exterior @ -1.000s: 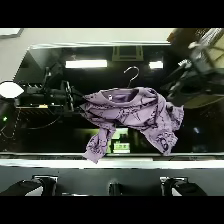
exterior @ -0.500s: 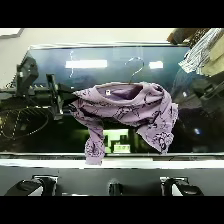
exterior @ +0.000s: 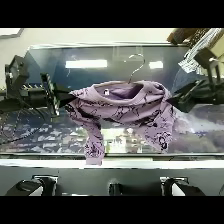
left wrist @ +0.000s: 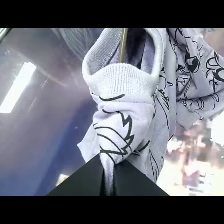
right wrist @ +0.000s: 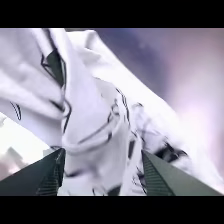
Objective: Fold the clothes and pants, and hang the long-sleeved shirts on hangers.
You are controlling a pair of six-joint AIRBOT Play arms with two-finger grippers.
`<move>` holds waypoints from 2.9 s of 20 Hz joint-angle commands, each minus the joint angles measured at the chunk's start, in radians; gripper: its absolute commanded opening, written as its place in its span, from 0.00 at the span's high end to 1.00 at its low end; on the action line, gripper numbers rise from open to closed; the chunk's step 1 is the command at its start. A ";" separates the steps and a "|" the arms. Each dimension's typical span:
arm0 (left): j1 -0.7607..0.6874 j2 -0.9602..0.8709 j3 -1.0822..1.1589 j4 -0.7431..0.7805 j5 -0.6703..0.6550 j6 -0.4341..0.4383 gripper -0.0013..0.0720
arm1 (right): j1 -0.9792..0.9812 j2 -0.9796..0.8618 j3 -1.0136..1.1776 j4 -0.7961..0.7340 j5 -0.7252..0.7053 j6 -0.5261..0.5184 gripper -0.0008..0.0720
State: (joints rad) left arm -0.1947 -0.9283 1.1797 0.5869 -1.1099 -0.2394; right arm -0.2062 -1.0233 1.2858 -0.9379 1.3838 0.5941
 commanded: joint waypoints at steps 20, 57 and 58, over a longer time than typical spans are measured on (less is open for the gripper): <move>0.000 -0.005 0.000 0.000 0.187 -0.155 0.29 | -0.001 0.141 -0.003 -0.028 0.054 0.007 0.95; 0.000 -0.056 -0.002 0.000 0.502 -0.715 0.23 | -0.272 0.137 0.278 -2.052 -0.500 1.771 0.95; 0.000 -0.063 -0.002 0.000 0.502 -0.715 0.23 | -0.290 0.124 0.307 -2.052 -0.506 1.771 0.95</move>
State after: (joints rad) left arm -0.1944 -0.9745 1.1778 0.5869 -0.6083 -0.9539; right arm -0.4427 -0.8684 1.5463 -2.9784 0.9405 2.3157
